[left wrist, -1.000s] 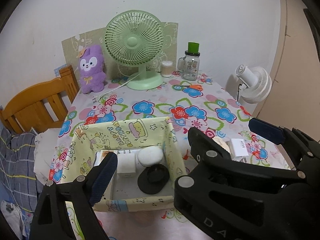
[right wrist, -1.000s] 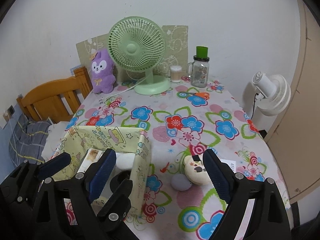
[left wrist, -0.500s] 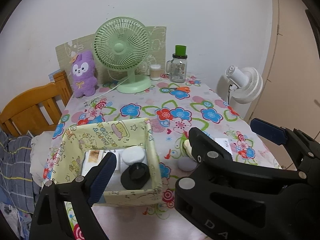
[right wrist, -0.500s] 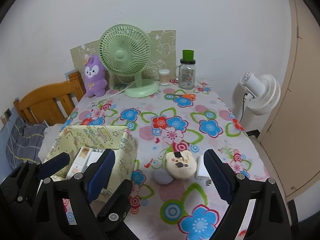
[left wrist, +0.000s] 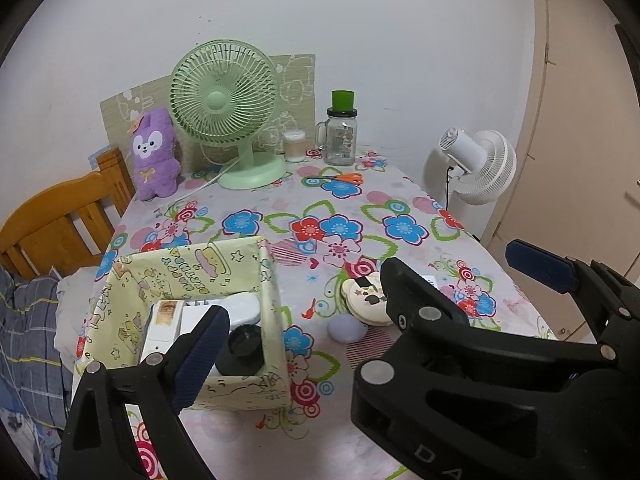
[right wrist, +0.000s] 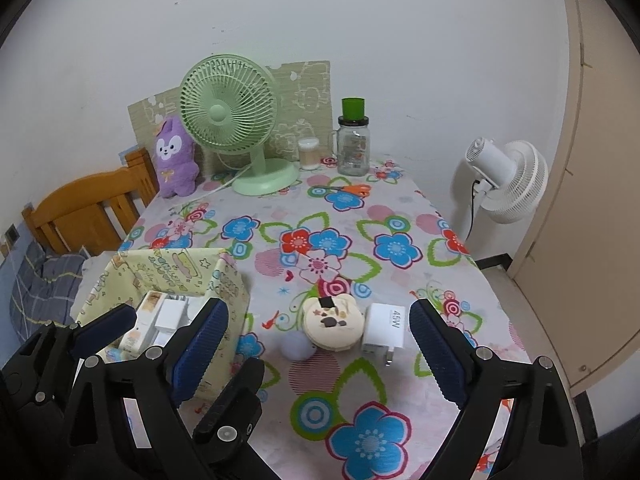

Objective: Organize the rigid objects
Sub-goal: 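Withdraw both tools from the box toward the coaster and charger, then grasp the round hedgehog coaster with the left tool while the right tool grasps the white charger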

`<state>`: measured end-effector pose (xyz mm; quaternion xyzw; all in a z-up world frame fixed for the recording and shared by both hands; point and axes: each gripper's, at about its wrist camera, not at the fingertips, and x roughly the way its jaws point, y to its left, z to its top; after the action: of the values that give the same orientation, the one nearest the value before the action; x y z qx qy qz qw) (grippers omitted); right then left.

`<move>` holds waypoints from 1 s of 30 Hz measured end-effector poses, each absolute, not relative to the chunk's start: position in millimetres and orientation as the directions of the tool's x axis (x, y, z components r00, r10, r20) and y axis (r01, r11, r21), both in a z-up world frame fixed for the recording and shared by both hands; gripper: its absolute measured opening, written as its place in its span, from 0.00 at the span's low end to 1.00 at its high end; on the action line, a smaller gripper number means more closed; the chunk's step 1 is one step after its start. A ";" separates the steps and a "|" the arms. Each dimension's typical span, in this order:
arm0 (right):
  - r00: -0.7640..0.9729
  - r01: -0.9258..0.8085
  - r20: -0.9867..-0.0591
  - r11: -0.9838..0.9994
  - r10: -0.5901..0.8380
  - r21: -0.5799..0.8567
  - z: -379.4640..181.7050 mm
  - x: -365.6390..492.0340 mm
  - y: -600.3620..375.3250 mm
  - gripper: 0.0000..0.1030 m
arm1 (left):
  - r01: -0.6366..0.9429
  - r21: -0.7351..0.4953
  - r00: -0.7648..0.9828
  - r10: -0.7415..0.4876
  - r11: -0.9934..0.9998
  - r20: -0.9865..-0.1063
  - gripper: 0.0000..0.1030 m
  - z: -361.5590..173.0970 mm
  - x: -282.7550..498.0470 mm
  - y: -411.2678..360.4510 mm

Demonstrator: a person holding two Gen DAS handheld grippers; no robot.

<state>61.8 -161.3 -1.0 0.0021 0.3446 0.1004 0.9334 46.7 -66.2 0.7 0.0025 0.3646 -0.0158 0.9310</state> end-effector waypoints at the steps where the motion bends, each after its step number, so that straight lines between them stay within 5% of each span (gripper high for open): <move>1: 0.743 -0.183 -0.643 0.980 0.187 0.073 -1.9 62.1 -164.1 0.91 | 0.033 -0.007 0.734 -0.029 0.999 -0.679 0.95 0.2 47.1 -68.0; 30: 0.728 -0.124 -0.674 0.991 0.128 0.054 -61.8 99.1 -218.8 0.91 | 0.081 -0.007 0.702 -0.062 0.997 -0.710 0.95 -57.7 85.7 -124.8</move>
<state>99.1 -218.8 -61.8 0.0024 0.3627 0.0679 0.9294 85.7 -124.8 -57.7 0.0124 0.3843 -0.0386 0.9223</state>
